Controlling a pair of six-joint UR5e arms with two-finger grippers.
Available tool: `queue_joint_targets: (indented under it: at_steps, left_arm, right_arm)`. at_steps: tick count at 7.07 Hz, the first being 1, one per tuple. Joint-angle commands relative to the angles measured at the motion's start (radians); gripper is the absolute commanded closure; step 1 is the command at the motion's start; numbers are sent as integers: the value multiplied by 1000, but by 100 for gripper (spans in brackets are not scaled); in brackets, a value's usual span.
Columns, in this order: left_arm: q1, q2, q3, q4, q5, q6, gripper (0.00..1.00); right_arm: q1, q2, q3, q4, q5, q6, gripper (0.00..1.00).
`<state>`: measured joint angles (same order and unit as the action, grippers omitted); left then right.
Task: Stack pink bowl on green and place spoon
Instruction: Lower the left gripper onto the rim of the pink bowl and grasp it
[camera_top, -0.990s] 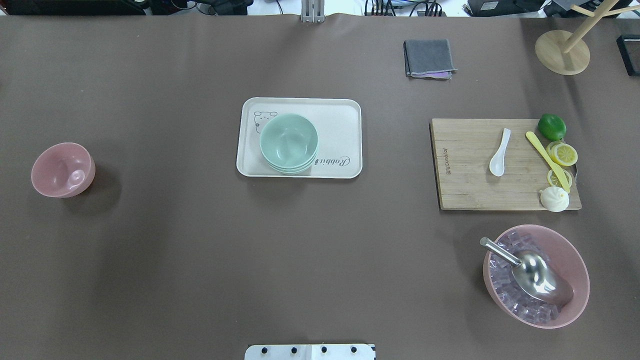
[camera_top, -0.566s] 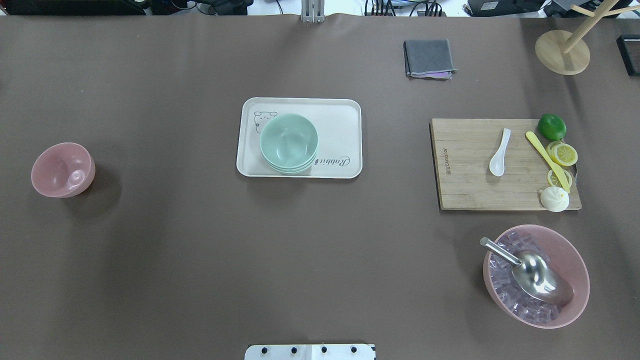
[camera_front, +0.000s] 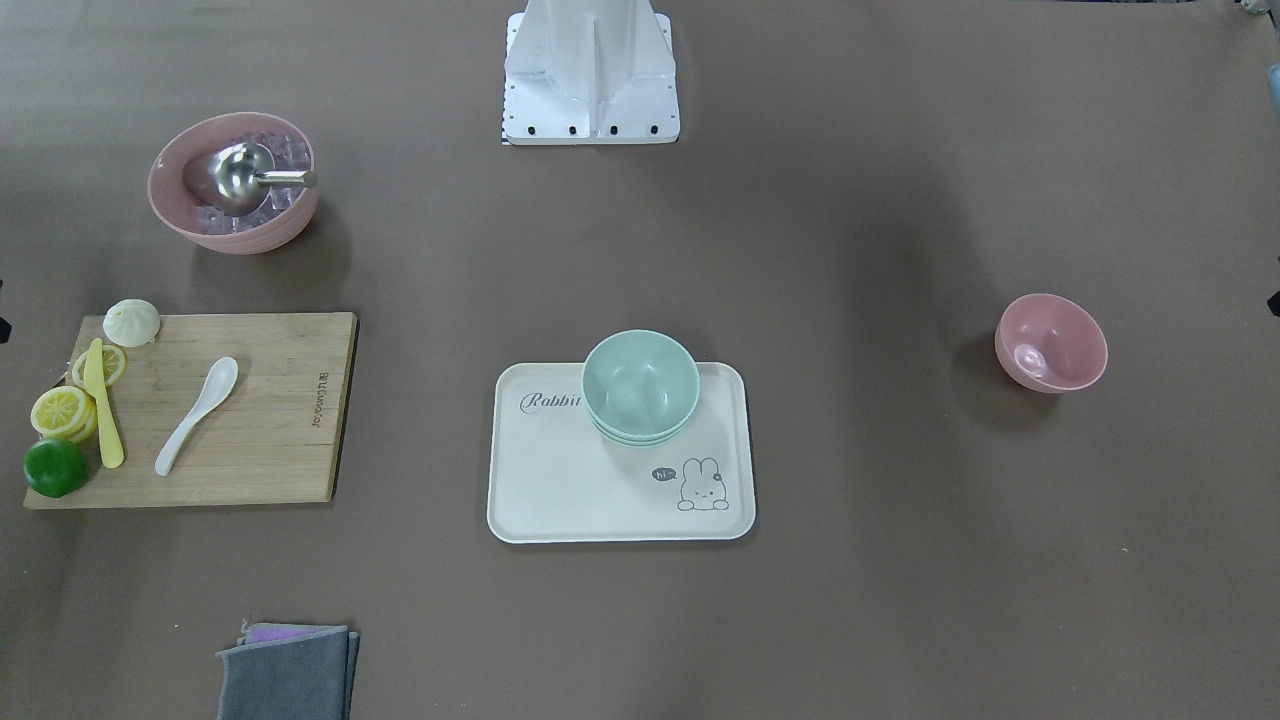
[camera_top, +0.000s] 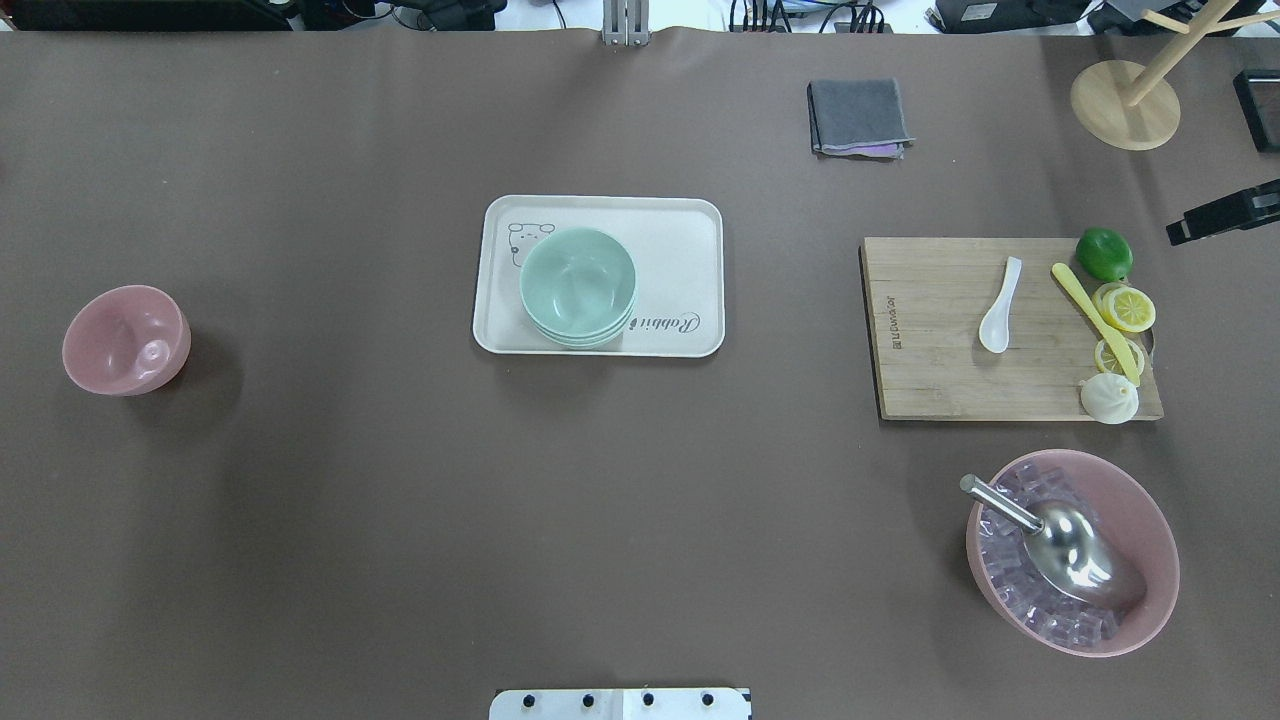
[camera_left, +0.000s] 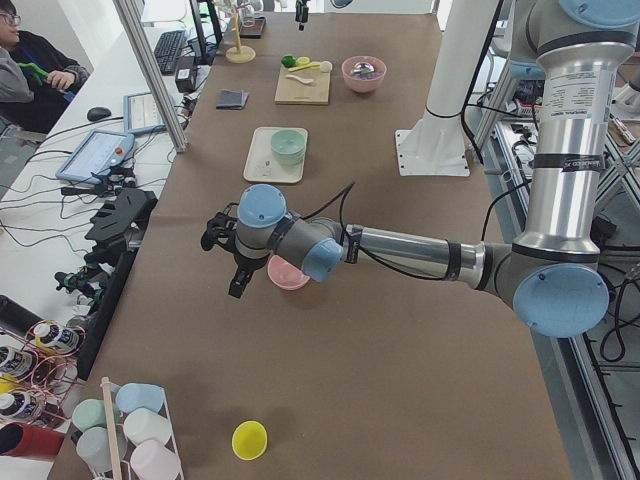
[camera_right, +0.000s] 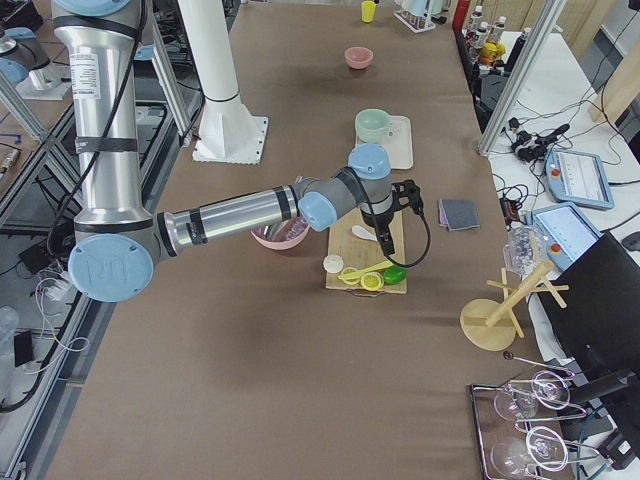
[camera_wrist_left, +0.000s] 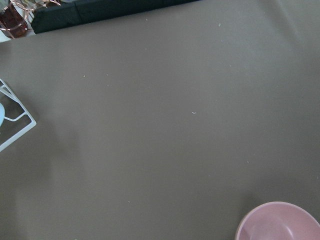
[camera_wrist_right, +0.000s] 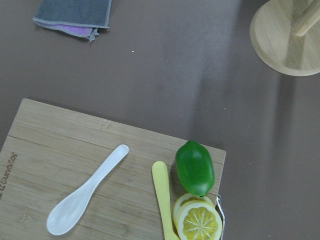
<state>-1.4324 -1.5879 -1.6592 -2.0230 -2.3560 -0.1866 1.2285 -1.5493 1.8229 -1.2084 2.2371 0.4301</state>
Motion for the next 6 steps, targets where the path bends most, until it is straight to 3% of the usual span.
queue_joint_targets:
  at_steps: [1,3,5,6]
  left_arm:
    - [93,55,19,-123,3,-110,2]
    - [230,69,80,-244,120,-242,2]
    - [298,60,159,-385,127,-357,4]
    - [303,55,162,-393,127,-381,12]
  right_arm:
    - [-53,-3,3,52,-24,84,0]
    - [-53,-11,9,53,-22,82,0]
    - [-53,-14,7,69,-25,82,0]
    - [-53,-17,7,69,-24,82,0]
